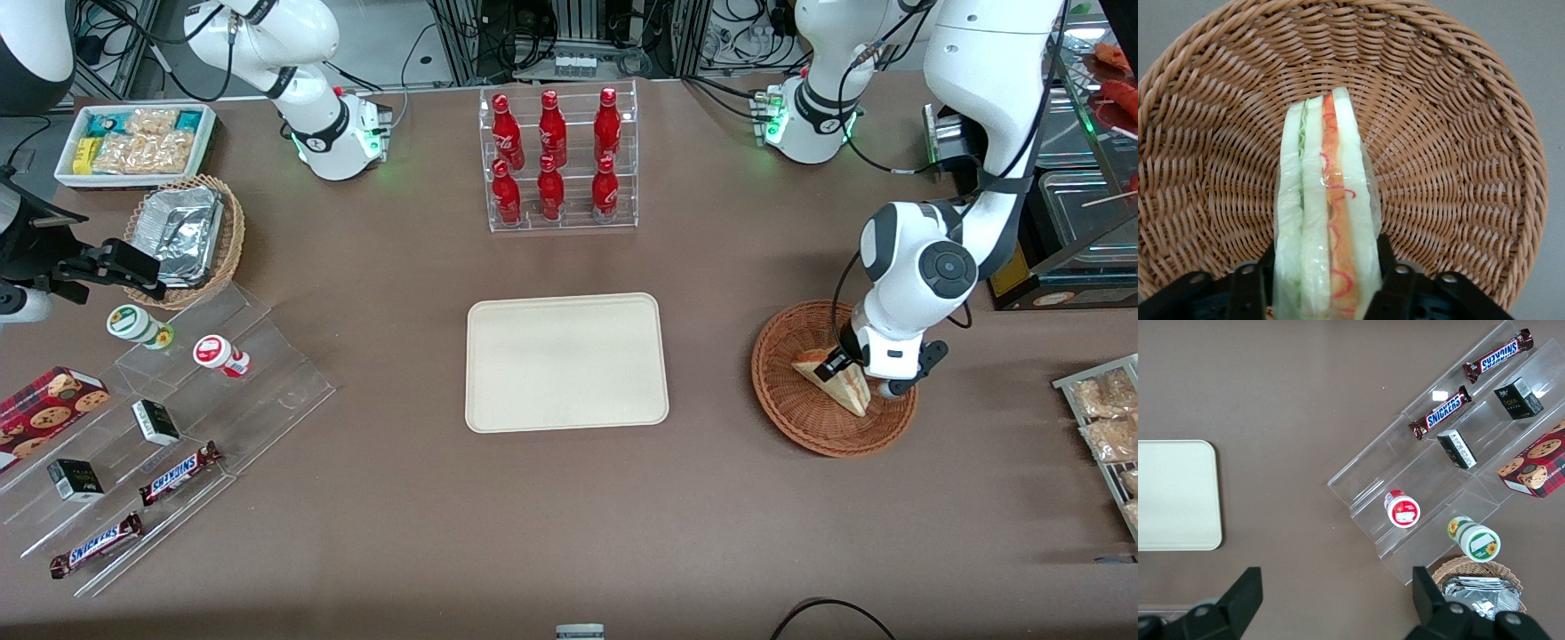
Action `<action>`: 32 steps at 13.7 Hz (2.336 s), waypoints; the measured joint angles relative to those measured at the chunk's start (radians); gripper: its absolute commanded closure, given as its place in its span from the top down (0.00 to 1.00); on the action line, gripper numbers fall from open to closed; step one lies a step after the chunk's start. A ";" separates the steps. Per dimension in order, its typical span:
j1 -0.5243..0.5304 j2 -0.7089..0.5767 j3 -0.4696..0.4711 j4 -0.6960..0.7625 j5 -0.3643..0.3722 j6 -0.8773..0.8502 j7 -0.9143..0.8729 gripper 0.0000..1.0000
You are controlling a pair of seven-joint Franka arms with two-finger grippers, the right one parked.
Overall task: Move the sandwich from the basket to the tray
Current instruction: 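Lower the left gripper and close it on the wrapped sandwich, then lift the sandwich and carry it over the cream tray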
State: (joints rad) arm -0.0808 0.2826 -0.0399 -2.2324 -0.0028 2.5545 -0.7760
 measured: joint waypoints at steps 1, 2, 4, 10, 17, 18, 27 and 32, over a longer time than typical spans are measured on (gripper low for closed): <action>0.000 -0.001 0.000 0.004 0.000 0.000 0.000 0.04; 0.000 -0.003 0.000 0.012 0.000 -0.006 0.000 0.04; -0.009 -0.020 0.000 0.050 0.001 -0.072 0.000 0.04; -0.147 -0.089 -0.006 0.320 0.024 -0.485 0.000 0.05; -0.420 0.020 -0.014 0.469 0.024 -0.552 -0.011 0.05; -0.451 0.047 -0.016 0.494 0.024 -0.551 -0.011 0.05; -0.673 0.365 -0.024 0.729 0.024 -0.418 -0.020 0.05; -0.720 0.410 -0.024 0.731 0.025 -0.346 -0.020 0.04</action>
State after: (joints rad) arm -0.8012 0.6923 -0.0643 -1.5014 0.0223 2.2088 -0.7964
